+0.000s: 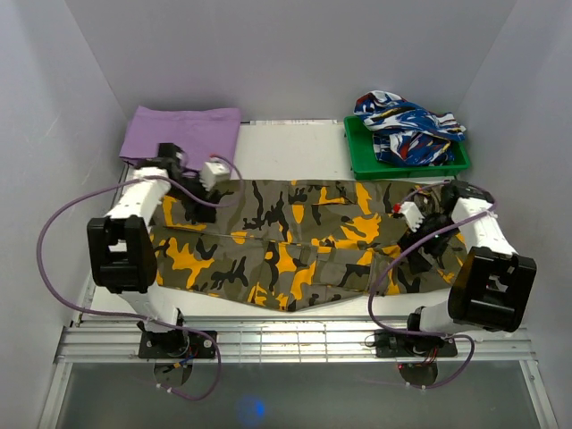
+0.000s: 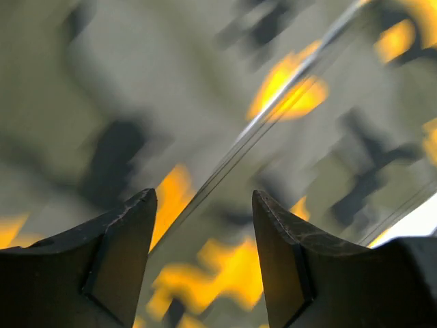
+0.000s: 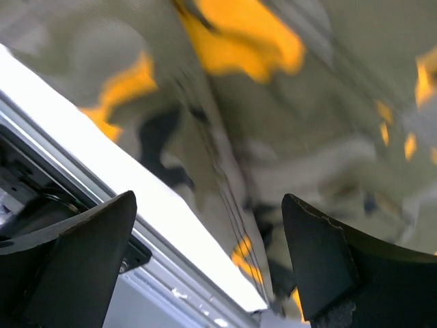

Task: Fold and stack the trousers
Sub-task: Flatten the trousers out

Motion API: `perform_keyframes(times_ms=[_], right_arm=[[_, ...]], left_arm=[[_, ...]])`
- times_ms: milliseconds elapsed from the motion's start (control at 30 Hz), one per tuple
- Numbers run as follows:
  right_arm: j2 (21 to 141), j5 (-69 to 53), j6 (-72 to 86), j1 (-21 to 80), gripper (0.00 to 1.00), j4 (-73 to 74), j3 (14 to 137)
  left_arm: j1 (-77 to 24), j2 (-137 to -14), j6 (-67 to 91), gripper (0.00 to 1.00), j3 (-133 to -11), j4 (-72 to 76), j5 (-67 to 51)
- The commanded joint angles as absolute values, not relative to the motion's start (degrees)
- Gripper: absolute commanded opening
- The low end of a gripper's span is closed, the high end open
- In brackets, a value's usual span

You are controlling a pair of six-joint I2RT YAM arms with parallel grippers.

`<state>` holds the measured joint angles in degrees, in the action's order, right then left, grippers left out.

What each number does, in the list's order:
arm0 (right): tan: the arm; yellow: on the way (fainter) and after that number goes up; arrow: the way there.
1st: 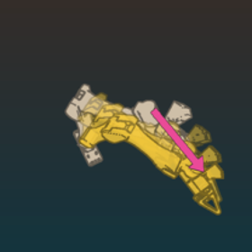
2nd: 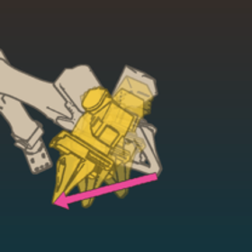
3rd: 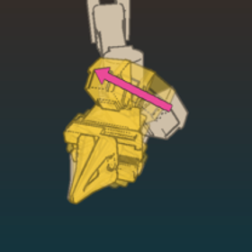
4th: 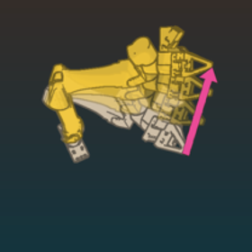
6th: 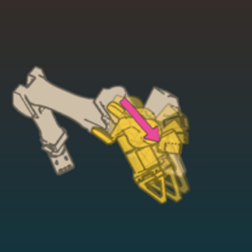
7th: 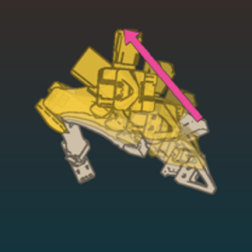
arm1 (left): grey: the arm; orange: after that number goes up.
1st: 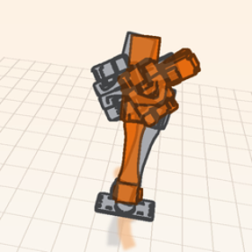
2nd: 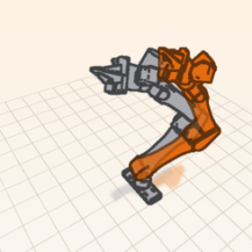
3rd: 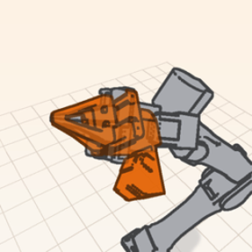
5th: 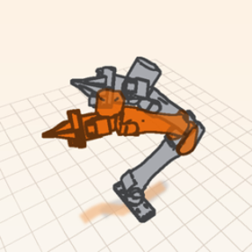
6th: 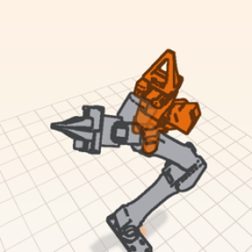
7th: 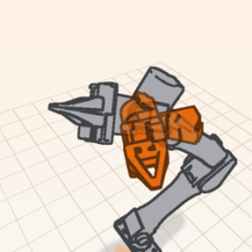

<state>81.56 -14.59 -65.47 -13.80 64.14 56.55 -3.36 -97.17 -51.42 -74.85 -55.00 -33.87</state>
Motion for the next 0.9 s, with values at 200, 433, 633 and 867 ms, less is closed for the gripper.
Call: perform_keyframes(times_ms=[200,433,633,867], right_arm=[[83.58,-21.10,-55.38,5.87,0.81,59.34,56.43],[86.22,-18.46,-53.00,10.37,0.77,54.85,53.79],[88.85,-17.93,-52.65,10.99,0.75,53.26,53.79],[89.91,-18.10,-53.70,11.16,0.64,54.14,53.61]], left_arm=[[23.10,-106.51,-72.50,0.65,-81.74,-76.72,-31.90],[25.58,-111.97,-71.38,0.71,-81.82,-70.06,-31.12],[26.28,-115.74,-66.10,0.72,-86.13,-61.97,-28.66],[28.21,-118.91,-65.83,0.68,-92.98,-65.30,-28.04]])
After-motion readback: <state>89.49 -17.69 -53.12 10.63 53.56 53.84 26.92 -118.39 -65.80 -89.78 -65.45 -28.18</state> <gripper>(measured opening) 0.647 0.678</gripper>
